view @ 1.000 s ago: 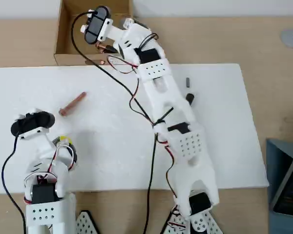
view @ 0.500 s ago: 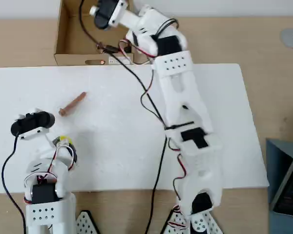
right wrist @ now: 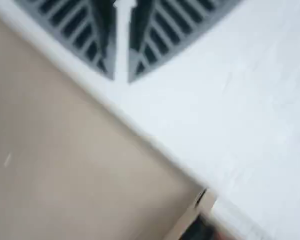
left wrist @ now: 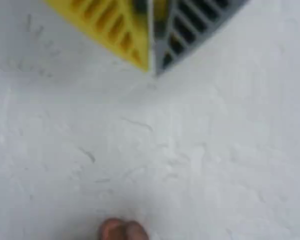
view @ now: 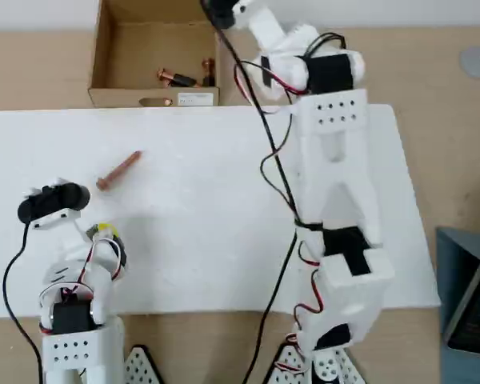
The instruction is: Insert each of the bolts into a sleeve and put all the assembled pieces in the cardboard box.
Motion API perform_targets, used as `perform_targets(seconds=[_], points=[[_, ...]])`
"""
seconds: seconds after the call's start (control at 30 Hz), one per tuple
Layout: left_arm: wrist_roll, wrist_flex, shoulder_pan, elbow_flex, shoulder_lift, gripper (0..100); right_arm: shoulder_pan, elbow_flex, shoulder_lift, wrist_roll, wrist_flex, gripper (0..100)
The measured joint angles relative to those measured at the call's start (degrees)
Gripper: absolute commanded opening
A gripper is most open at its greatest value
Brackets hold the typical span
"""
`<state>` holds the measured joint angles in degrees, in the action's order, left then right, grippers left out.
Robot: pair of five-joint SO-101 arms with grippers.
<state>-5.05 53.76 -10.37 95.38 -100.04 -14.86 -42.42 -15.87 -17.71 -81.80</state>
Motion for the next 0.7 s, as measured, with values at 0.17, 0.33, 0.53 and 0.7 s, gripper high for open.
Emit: perform_targets(seconds=[0.17, 0.33, 0.53, 0.7], points=[[0.0, 0.0, 0.0, 0.0, 0.0, 0, 0.0, 0.0, 2.5, 5.9, -9.0, 0.9], [0.0, 0.0, 0.0, 0.0, 0.0, 0, 0.4, 0.0, 2.6, 13.2, -18.2, 0.9], [0.0, 0.0, 0.0, 0.0, 0.0, 0, 3.8, 2.5, 2.7, 20.7, -19.4, 1.2], [0.0, 0.0, 0.0, 0.0, 0.0, 0, 6.6, 9.8, 2.7, 24.8, -19.4, 1.3]])
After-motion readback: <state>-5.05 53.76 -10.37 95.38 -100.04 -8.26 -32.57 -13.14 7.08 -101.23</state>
